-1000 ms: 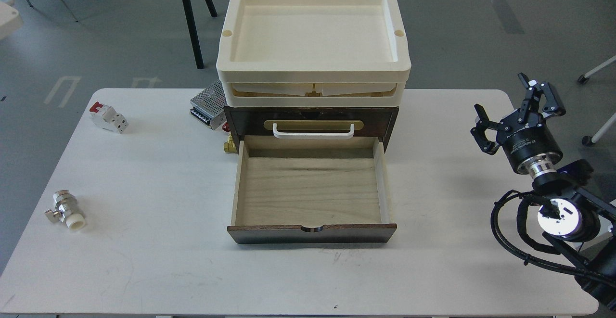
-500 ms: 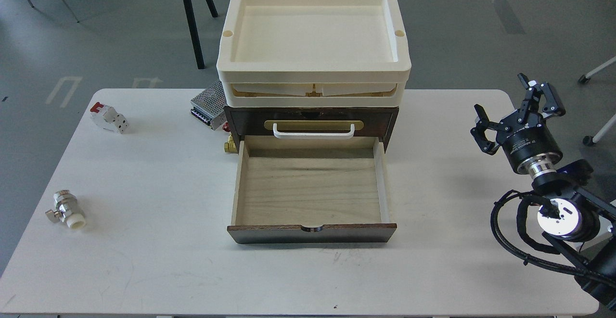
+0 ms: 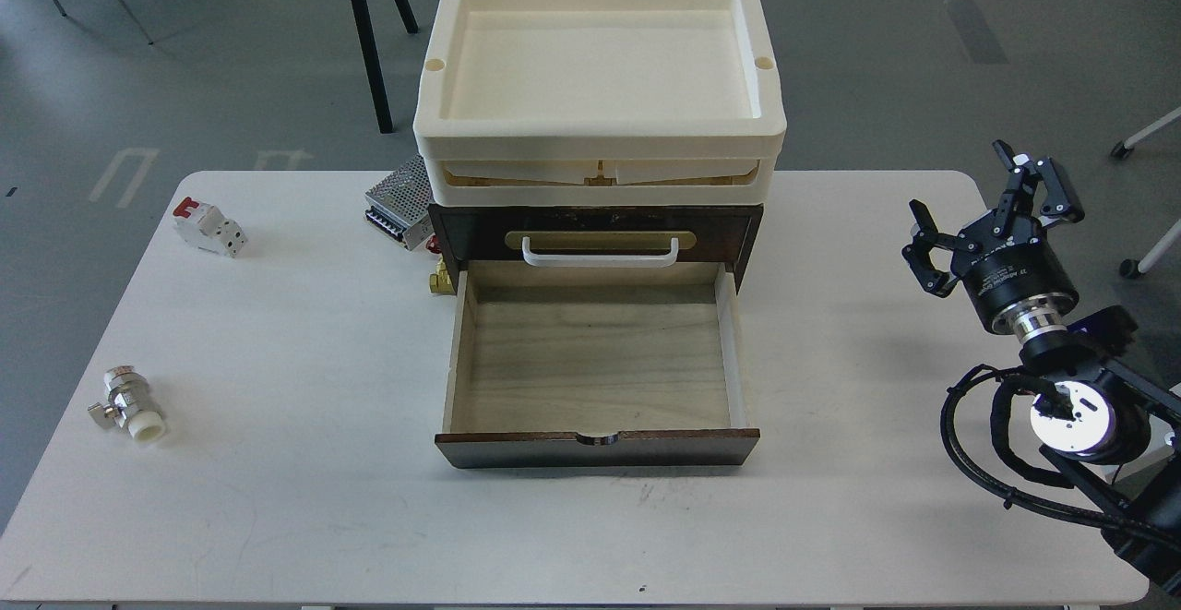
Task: Put charging cable into cabinet
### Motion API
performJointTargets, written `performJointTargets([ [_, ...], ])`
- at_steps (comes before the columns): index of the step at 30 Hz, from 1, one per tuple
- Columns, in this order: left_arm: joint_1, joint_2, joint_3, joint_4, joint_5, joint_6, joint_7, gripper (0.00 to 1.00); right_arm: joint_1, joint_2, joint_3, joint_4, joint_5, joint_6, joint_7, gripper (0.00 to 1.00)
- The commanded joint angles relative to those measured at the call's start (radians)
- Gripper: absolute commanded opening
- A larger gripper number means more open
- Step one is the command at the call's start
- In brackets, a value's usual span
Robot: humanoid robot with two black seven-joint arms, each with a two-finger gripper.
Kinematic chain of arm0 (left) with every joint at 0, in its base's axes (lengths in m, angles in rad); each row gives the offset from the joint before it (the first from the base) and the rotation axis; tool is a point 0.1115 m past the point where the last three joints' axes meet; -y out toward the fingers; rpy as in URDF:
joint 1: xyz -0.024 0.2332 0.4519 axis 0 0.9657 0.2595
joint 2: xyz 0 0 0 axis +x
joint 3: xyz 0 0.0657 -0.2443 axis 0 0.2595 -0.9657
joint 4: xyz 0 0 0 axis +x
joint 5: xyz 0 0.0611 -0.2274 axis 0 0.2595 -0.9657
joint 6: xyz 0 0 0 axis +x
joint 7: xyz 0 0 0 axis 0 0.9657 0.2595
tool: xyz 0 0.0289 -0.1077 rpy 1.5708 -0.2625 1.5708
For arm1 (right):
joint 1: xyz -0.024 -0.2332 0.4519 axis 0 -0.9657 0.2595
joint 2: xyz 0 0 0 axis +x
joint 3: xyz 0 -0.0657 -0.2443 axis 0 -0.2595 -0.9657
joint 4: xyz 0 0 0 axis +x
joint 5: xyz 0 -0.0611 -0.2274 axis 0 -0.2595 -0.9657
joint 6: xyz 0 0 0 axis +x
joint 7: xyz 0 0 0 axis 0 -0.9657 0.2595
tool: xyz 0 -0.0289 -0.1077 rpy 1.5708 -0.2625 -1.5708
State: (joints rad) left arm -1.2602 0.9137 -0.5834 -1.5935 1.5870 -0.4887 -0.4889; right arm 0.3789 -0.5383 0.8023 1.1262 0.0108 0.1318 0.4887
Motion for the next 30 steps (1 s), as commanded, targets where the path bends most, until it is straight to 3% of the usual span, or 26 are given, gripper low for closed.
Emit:
performJointTargets([
  [1, 0.008, -0.088, 0.109, 0.001, 0.077, 0.000, 0.000, 0.00, 0.000, 0.000, 0.000, 0.001, 0.000, 0.000, 0.000, 1.00],
  [8, 0.038, -0.177, 0.250, 0.001, 0.117, 0.000, 0.000, 0.00, 0.000, 0.000, 0.001, 0.001, 0.000, 0.000, 0.000, 0.99],
  [18, 0.232, -0.203, 0.255, 0.018, 0.203, 0.000, 0.000, 0.00, 0.000, 0.000, 0.000, 0.000, 0.000, 0.000, 0.000, 1.00],
  [24, 0.340, -0.205, 0.255, 0.052, 0.223, 0.058, 0.000, 0.00, 0.000, 0.001, 0.000, 0.000, 0.000, 0.000, 0.000, 0.99],
  [30, 0.406, -0.283, 0.257, 0.133, 0.232, 0.094, 0.000, 0.00, 0.000, 0.001, 0.000, 0.000, 0.000, 0.000, 0.000, 0.99],
])
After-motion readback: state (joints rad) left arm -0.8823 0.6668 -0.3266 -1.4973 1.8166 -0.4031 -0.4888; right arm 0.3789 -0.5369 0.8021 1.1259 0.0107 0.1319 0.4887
